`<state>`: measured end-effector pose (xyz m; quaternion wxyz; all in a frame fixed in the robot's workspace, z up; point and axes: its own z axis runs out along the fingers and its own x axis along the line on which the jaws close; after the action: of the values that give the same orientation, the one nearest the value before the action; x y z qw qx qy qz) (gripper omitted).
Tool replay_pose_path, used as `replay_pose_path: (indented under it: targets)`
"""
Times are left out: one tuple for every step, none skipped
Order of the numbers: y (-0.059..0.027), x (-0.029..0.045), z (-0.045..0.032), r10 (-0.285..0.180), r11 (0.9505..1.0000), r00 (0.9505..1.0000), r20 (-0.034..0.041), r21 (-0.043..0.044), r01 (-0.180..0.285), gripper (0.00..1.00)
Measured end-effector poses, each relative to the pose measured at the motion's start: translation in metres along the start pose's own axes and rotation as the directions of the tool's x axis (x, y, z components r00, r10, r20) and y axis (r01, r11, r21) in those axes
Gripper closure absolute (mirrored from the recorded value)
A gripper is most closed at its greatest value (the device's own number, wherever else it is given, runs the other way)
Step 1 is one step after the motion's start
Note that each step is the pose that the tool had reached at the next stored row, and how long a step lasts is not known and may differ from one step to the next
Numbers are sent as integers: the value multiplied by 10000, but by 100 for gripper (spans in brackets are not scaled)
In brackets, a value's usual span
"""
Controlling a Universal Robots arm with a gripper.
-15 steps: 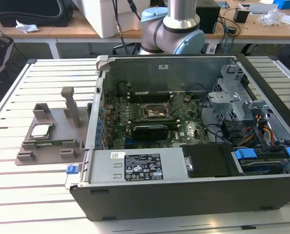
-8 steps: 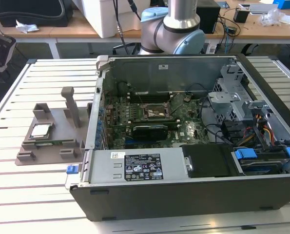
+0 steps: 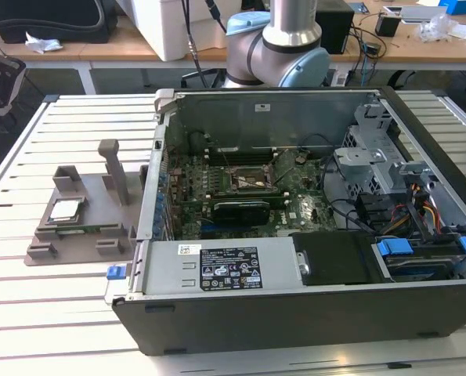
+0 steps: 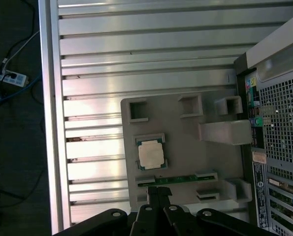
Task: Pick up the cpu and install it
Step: 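Pick up the cpu and move it towards the insertion slot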
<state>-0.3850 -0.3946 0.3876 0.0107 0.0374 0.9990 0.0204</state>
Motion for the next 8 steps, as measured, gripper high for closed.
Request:
replay_pose_path:
  targets:
    - [0,0,0,0,10000,10000,0,0,0,89]
    - [0,-1,0,0,10000,10000,0,0,0,89]
    - [0,-1,0,0,10000,10000,0,0,0,89]
    - [0,-1,0,0,10000,10000,0,0,0,89]
    - [0,-1,0,0,10000,10000,0,0,0,83]
    - [0,-1,0,0,10000,10000,1,0,0,71]
    - [0,-2,0,0,10000,10000,0,0,0,64]
    - [0,-2,0,0,10000,10000,0,-1,0,46]
